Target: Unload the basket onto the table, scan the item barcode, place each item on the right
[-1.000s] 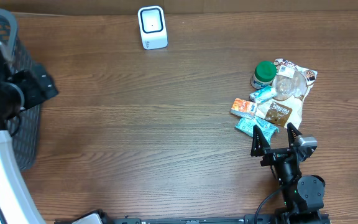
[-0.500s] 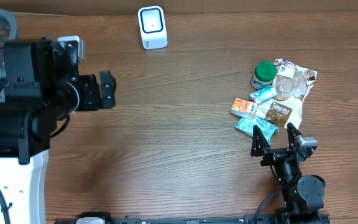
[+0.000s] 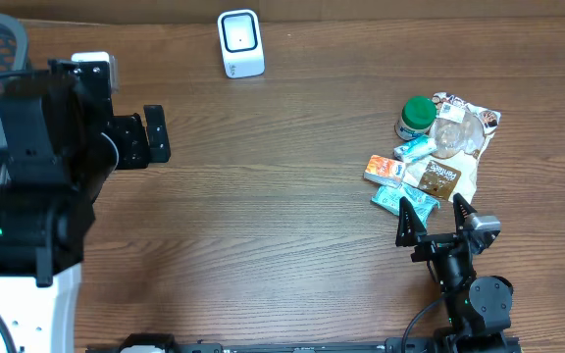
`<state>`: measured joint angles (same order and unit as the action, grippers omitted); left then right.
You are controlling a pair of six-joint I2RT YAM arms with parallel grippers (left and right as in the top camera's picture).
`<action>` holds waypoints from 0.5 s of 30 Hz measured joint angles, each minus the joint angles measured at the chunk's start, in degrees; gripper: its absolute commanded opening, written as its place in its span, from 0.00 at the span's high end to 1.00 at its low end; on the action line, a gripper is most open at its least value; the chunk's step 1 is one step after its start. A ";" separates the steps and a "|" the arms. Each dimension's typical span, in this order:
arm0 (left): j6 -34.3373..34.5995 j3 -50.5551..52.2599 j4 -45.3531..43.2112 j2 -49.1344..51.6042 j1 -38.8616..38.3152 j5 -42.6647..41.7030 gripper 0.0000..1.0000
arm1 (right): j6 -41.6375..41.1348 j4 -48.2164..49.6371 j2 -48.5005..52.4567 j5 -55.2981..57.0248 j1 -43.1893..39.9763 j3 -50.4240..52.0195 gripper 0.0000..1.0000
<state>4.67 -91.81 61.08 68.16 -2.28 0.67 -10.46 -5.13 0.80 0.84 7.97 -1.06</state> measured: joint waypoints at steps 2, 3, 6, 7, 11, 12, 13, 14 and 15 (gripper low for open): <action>-0.68 4.96 -5.57 -2.25 0.00 0.20 0.00 | 0.04 0.00 0.00 -0.02 0.00 0.00 0.00; -0.85 7.50 -8.61 -3.39 0.00 0.26 0.00 | 0.04 -0.02 0.00 -0.02 0.00 0.00 0.00; -1.62 16.35 -18.36 -7.21 0.00 0.50 0.00 | 0.02 0.00 0.00 0.00 0.00 0.00 0.00; -1.75 19.63 -22.03 -8.61 0.00 0.52 0.01 | 0.02 -0.07 0.00 0.00 0.00 0.00 0.00; -2.10 32.41 -36.50 -14.58 0.09 0.50 0.00 | 0.00 0.02 0.00 0.00 0.00 0.00 0.00; -2.14 35.63 -39.67 -16.31 0.17 0.50 0.00 | 0.02 0.02 0.00 0.00 0.00 0.00 0.00; -2.16 39.34 -42.97 -18.38 0.39 0.50 0.00 | 0.02 -0.02 0.00 0.00 0.00 0.00 0.00; -2.16 42.27 -45.48 -20.09 0.59 0.50 0.00 | 0.00 -0.02 0.00 -0.02 0.00 0.00 0.00; -2.29 45.64 -48.35 -22.08 0.90 0.50 0.00 | 0.02 0.00 0.00 -0.02 0.00 0.00 0.00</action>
<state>2.37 -46.17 12.73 46.09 -1.39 1.17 -10.44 -5.13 0.80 0.82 7.97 -1.06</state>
